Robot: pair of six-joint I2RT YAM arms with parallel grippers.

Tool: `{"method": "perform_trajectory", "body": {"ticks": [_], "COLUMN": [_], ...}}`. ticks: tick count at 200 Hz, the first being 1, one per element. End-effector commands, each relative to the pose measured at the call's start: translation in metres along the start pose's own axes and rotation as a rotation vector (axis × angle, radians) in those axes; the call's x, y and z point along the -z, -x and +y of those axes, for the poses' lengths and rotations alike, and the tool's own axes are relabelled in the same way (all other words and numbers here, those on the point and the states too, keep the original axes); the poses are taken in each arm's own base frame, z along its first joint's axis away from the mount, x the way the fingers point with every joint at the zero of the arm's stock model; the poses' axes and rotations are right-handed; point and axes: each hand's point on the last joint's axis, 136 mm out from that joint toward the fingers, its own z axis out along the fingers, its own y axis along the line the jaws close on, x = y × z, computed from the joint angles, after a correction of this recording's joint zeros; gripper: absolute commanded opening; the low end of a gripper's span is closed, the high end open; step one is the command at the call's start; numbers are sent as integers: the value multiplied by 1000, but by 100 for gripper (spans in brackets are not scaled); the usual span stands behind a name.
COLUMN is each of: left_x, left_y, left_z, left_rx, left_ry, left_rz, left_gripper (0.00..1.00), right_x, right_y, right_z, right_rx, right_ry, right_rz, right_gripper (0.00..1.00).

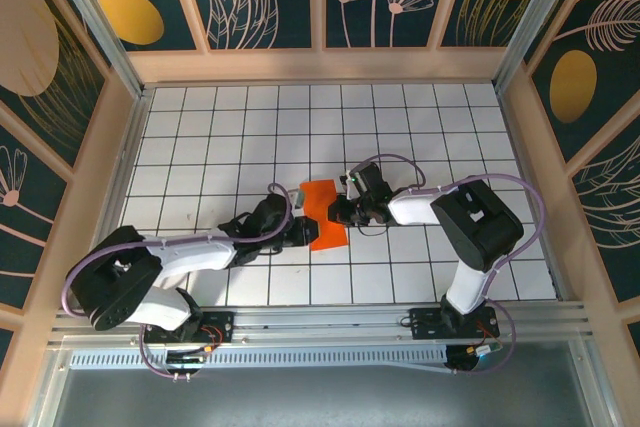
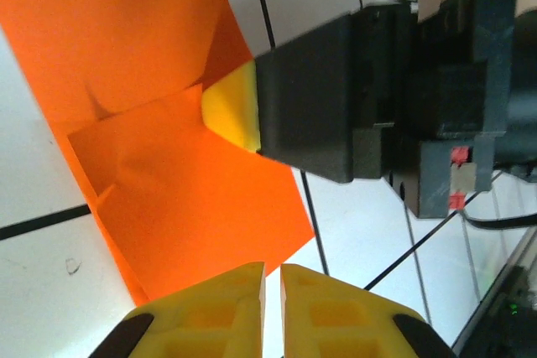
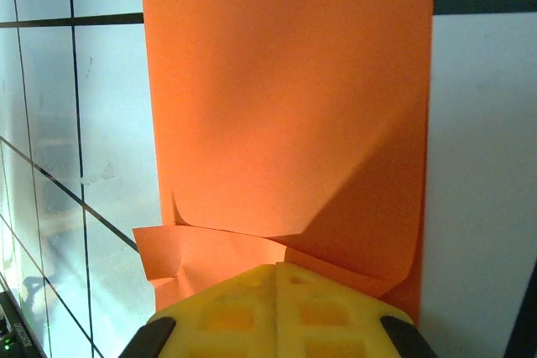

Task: Fold a paper plane with a square sheet of paper (fold left side to right side)
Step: Fold the triangle a second time at the center of the table.

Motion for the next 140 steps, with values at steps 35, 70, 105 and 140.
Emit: {"method": "perform_trajectory", "body": {"ticks": [35, 70, 105, 140], "left_x": [4, -5, -17, -26], "left_y": [4, -1, -5, -2], "left_z": [-24, -19, -14, -9], "left_rx": [38, 43, 40, 34], "left_ry": [-138, -121, -99, -73], "left_rz": [32, 63, 93, 97], "left_gripper": [7, 3, 0, 0], "right_x": [-5, -5, -6, -7], "right_y": [-22, -22, -22, -23], "right_z": [-35, -35, -34, -34], "right_rx": [-38, -41, -33, -31], "right_ry": [-133, -136, -142, -144], "right_rz": [78, 85, 90, 95], "right_gripper": [0, 0, 0, 0]}}
